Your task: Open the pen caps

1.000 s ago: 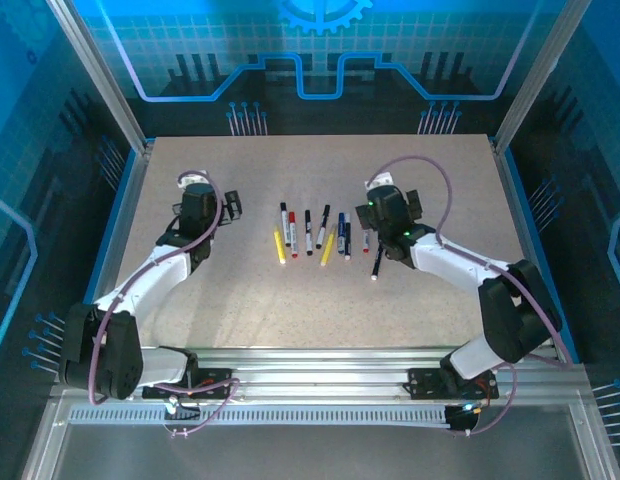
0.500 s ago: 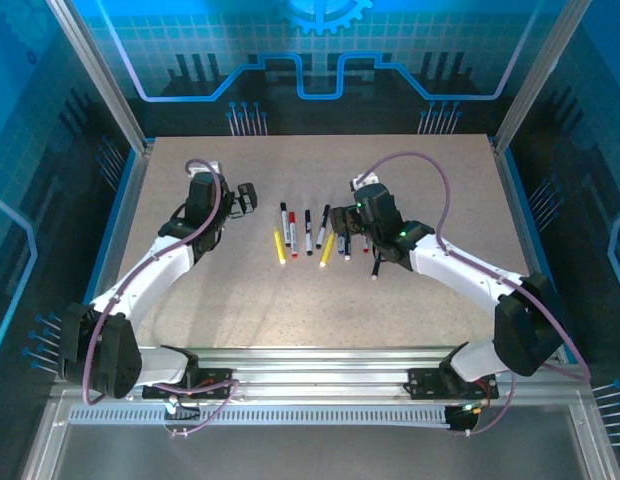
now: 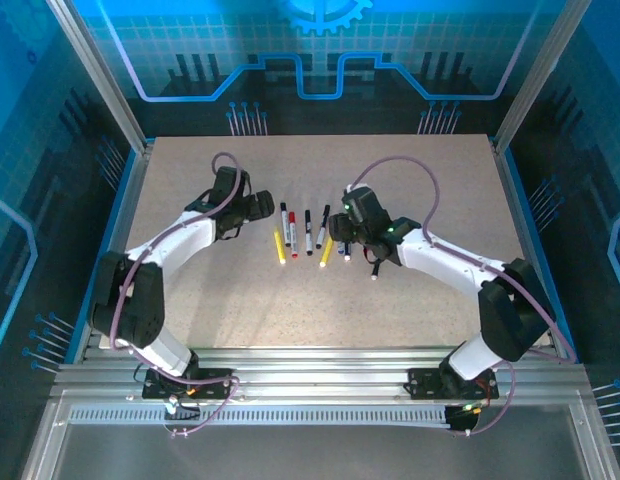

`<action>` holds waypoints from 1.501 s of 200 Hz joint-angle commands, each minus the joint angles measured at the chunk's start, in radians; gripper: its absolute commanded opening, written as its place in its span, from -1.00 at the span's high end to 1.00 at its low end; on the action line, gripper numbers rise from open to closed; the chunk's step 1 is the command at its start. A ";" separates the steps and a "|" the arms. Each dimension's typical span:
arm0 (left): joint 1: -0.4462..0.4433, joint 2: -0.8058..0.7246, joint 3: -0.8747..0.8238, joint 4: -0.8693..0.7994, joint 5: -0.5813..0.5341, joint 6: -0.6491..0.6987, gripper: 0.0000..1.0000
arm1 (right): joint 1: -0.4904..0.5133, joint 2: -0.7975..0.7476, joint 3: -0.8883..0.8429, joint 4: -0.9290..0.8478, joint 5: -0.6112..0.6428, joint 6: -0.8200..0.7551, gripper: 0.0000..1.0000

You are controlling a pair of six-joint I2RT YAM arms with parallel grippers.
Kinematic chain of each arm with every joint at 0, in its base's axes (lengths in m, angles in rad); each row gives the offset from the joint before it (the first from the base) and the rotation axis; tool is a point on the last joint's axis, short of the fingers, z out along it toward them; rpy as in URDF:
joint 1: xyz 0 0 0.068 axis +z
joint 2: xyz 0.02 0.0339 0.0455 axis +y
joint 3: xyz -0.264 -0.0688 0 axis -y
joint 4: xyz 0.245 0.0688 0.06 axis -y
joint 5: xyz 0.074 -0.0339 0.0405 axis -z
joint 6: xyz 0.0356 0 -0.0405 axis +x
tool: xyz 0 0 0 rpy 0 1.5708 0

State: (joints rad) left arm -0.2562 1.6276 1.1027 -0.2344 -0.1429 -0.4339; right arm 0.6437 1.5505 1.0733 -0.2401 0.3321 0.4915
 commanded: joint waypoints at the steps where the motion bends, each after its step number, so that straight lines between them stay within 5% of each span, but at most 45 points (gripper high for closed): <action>1: -0.034 0.073 0.068 -0.054 0.012 -0.023 -0.49 | 0.018 0.012 -0.002 -0.002 -0.023 0.042 -0.07; 83: -0.122 0.260 0.145 -0.070 -0.174 -0.025 -0.23 | 0.026 0.067 0.010 -0.004 -0.069 0.039 -0.03; 226: -0.132 0.380 0.211 -0.083 -0.170 -0.046 0.18 | 0.026 0.093 0.009 -0.017 -0.090 0.041 -0.05; 300: -0.133 0.411 0.217 -0.094 -0.152 -0.056 0.20 | 0.032 0.106 0.013 -0.021 -0.114 0.045 -0.06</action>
State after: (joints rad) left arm -0.3809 2.0151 1.2896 -0.2951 -0.3161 -0.4728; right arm 0.6563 1.6348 1.0729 -0.2394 0.2390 0.5209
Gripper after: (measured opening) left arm 0.406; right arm 0.527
